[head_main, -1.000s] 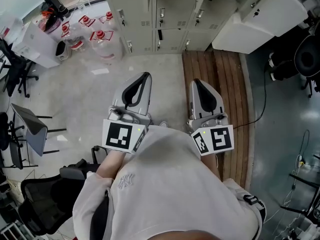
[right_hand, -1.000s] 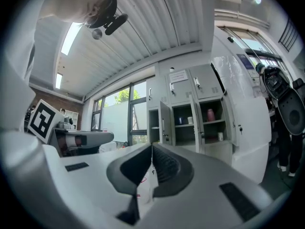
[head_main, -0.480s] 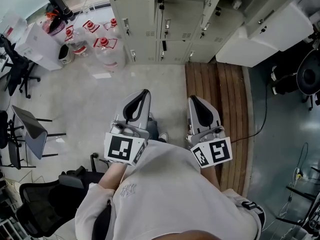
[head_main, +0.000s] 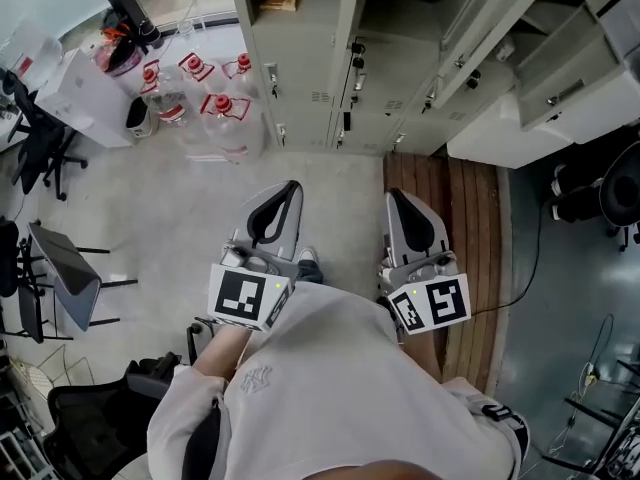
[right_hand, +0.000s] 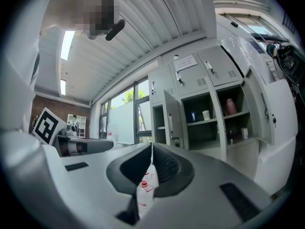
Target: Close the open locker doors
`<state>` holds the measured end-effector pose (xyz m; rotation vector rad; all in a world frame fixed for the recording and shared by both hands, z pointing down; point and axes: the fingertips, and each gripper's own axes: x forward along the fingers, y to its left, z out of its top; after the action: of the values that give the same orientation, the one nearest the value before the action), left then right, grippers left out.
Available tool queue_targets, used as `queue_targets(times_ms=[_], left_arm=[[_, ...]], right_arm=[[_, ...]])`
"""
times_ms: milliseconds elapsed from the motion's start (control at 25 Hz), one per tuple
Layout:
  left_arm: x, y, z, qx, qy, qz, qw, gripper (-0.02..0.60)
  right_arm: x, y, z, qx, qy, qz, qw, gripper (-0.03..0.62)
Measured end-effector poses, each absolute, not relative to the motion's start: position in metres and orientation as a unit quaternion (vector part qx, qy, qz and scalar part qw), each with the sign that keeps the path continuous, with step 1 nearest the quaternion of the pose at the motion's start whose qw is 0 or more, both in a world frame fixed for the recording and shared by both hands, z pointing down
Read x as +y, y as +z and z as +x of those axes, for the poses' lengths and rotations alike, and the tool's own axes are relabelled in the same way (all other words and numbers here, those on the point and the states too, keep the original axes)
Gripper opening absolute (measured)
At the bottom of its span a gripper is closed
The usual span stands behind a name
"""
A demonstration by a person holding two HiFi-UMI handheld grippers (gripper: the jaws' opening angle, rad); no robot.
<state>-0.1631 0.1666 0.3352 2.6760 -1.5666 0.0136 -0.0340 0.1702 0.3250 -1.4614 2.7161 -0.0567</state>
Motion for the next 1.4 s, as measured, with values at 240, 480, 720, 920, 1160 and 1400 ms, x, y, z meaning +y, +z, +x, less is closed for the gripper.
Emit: queue_targets(times_ms=[240, 480, 720, 920, 1160, 1400], left_arm=[[0.123, 0.341, -0.178, -0.499, 0.004, 0.866, 0.031, 0.002], [0.093, 0.346, -0.185, -0.509, 0.002, 0.86, 0.04, 0.002], [0.056, 0.35, -0.192, -0.527, 0.001, 0.849, 0.044, 0.002], [0.013, 0.337, -0.188, -0.544, -0.011, 0.838, 0.032, 0.002], [-0.031, 0.32, -0.183, -0.567, -0.027, 0.823, 0.018, 0.002], [-0.044, 0.322, -0.184, -0.586, -0.025, 0.81, 0.017, 0.002]], right_arm=[[0.125, 0.328, -0.046, 0.873, -0.022, -0.485, 0.043, 0.014], [0.09, 0.338, -0.05, 0.876, -0.035, -0.48, 0.038, 0.014], [0.046, 0.341, -0.054, 0.884, -0.035, -0.466, 0.035, 0.014], [-0.002, 0.33, -0.052, 0.897, -0.02, -0.439, 0.041, 0.014], [-0.056, 0.303, -0.064, 0.94, -0.009, -0.333, 0.067, 0.014], [-0.087, 0.284, -0.073, 0.965, -0.012, -0.251, 0.076, 0.045]])
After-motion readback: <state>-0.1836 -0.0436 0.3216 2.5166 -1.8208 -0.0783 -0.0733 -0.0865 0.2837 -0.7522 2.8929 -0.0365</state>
